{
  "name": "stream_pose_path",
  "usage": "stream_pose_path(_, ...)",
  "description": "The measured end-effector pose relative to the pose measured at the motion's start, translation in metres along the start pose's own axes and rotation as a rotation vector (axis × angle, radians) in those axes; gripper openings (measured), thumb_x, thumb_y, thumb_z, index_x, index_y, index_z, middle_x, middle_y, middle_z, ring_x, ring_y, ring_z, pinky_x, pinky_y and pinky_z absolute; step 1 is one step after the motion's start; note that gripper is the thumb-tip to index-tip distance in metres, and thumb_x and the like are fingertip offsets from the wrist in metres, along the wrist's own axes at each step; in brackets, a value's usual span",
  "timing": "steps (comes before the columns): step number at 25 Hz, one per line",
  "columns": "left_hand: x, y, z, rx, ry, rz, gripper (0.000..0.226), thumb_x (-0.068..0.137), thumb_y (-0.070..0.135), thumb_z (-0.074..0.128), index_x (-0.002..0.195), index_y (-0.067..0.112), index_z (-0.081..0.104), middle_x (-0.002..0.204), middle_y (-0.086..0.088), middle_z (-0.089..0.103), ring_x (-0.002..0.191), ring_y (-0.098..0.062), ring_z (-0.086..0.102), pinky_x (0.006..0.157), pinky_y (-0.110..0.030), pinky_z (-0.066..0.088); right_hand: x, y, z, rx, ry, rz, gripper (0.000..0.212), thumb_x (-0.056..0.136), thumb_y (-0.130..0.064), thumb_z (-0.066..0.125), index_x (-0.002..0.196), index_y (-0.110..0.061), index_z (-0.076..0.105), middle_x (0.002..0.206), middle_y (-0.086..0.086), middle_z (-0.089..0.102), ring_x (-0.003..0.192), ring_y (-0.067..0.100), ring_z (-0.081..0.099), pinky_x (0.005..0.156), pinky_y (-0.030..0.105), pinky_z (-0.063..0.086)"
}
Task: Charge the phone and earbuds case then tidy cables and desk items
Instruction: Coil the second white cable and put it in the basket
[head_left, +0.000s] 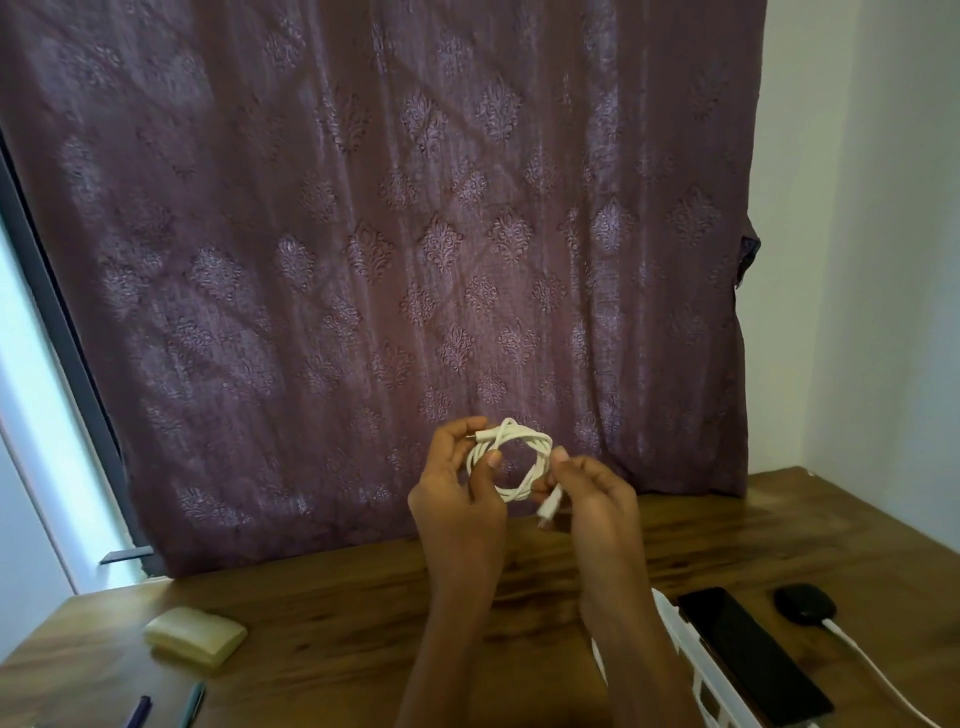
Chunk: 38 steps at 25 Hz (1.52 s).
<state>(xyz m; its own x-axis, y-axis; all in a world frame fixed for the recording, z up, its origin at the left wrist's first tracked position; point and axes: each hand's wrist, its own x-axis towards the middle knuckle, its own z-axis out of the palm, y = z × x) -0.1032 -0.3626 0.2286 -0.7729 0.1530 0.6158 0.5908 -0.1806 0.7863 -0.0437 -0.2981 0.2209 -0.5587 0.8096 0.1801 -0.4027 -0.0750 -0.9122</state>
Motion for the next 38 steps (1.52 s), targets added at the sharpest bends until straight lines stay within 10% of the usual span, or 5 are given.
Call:
stream_pose_path(4, 0.002, -0.002, -0.005, -0.106, -0.048, -0.091, 0.04, 0.082, -0.006, 0.058, 0.099, 0.03, 0.065, 0.093, 0.009, 0.071, 0.088, -0.008, 0.066, 0.08, -0.021, 0.053, 0.0, 0.004, -0.01, -0.323, 0.048, -0.29, 0.014, 0.084, -0.026, 0.063, 0.078, -0.016, 0.071, 0.075, 0.002, 0.065, 0.069, 0.011, 0.059, 0.063, 0.021, 0.045)
stream_pose_path(9, -0.004, 0.008, -0.007, -0.342, -0.105, -0.281, 0.032, 0.085, -0.008, 0.053, 0.094, 0.019, 0.066, 0.073, 0.001, 0.068, 0.06, -0.005, 0.064, 0.058, -0.021, 0.055, 0.004, 0.01, -0.018, -0.511, 0.239, -0.6, 0.01, 0.077, -0.014, 0.069, 0.086, -0.016, 0.073, 0.079, -0.009, 0.064, 0.069, -0.002, 0.059, 0.065, 0.003, 0.045)
stream_pose_path(22, -0.012, 0.009, -0.008, -0.382, -0.082, -0.239, 0.028, 0.084, -0.006, 0.055, 0.095, 0.017, 0.066, 0.091, -0.005, 0.072, 0.075, -0.012, 0.066, 0.07, -0.023, 0.056, -0.008, 0.002, -0.004, -0.032, 0.11, -0.05, 0.036, 0.068, -0.01, 0.079, 0.1, -0.014, 0.061, 0.078, 0.008, 0.071, 0.073, 0.02, 0.07, 0.068, 0.035, 0.057)
stream_pose_path(29, -0.012, 0.005, -0.005, -0.339, -0.114, -0.255, 0.028, 0.085, -0.004, 0.056, 0.093, 0.021, 0.067, 0.09, 0.002, 0.073, 0.076, -0.006, 0.068, 0.065, -0.018, 0.055, -0.012, -0.004, -0.005, 0.278, 0.039, 0.138, 0.031, 0.076, 0.005, 0.067, 0.103, -0.003, 0.052, 0.07, 0.01, 0.069, 0.055, 0.009, 0.067, 0.047, 0.02, 0.052)
stream_pose_path(38, 0.001, 0.004, -0.014, -0.302, -0.333, -0.302, 0.025, 0.085, -0.002, 0.057, 0.094, 0.018, 0.067, 0.08, 0.005, 0.073, 0.067, -0.006, 0.066, 0.057, -0.018, 0.053, -0.008, 0.005, -0.015, 0.517, -0.129, 0.305, 0.039, 0.078, -0.002, 0.063, 0.115, 0.003, 0.052, 0.083, 0.019, 0.071, 0.073, 0.024, 0.07, 0.073, 0.037, 0.057)
